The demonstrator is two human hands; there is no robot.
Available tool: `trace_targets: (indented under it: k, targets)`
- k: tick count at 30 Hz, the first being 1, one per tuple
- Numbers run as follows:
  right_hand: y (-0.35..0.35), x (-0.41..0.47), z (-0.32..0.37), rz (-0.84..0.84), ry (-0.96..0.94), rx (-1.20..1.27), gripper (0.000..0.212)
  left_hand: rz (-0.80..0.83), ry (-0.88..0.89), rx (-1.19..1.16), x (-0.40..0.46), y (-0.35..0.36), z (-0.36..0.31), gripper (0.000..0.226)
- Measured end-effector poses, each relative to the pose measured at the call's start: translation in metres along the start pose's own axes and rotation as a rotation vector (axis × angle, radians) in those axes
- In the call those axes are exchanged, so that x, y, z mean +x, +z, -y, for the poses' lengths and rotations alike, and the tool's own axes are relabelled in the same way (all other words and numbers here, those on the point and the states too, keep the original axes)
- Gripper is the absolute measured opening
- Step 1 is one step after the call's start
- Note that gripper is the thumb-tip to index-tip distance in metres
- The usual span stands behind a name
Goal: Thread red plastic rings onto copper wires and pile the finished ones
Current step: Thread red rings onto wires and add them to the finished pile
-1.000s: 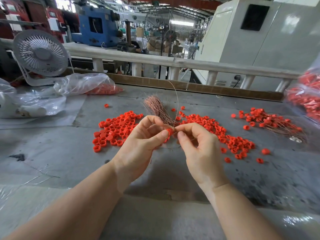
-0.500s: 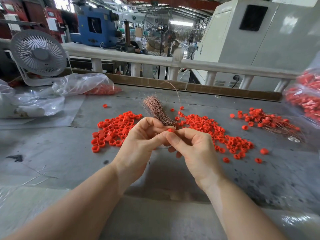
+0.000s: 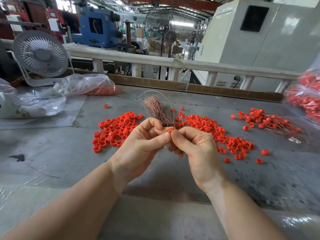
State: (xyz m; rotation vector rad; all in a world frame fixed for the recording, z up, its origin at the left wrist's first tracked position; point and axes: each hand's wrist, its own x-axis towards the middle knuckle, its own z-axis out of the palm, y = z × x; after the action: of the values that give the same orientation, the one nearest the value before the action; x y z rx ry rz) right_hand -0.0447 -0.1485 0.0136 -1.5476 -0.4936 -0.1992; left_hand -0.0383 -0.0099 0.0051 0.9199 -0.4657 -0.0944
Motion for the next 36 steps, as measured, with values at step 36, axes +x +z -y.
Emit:
trace_targets:
  k: [36]
  targets:
    - [-0.003, 0.001, -0.008, -0.166, -0.363, -0.685, 0.014, -0.285, -0.19, 0.091, -0.001, 0.006, -0.004, 0.02]
